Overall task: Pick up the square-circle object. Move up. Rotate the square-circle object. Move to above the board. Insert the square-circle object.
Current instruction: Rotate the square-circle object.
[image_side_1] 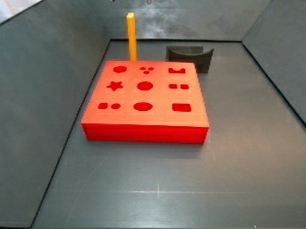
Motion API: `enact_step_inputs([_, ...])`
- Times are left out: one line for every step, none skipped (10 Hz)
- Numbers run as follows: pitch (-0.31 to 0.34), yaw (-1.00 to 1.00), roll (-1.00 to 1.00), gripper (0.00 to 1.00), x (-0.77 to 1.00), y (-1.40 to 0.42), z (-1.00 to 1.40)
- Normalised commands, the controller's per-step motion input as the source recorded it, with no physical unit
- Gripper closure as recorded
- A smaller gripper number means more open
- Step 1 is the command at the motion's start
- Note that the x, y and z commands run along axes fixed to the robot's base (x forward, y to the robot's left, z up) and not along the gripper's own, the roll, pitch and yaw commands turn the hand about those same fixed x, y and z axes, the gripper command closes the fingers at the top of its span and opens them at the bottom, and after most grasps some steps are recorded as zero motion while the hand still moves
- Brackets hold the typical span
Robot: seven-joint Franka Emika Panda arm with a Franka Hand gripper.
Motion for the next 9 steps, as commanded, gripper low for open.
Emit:
enact_step_inputs([0.008, -1.00, 0.01, 0.00, 0.03, 0.02, -0.05])
enact_step_inputs([0.009, -1.00, 0.01, 0.00, 0.03, 0.02, -0.05])
enact_step_inputs([0.009, -1.00, 0.01, 0.00, 0.03, 0.02, -0.04])
enact_step_inputs([0.009, -1.00, 0.01, 0.00, 0.04, 0.02, -0.04])
enact_step_inputs([0.009, -1.00, 0.01, 0.00, 0.04, 0.02, -0.03])
enact_step_inputs([0.009, -1.00, 0.01, 0.00, 0.04, 0.02, -0.03])
enact_step_inputs([0.010, -1.00, 0.01, 0.00, 0.04, 0.02, -0.03])
enact_step_inputs([0.010, -1.00, 0.01, 0.00, 0.04, 0.02, -0.03])
enact_step_inputs([0.011, -1.00, 0.01, 0.00, 0.04, 0.02, -0.03])
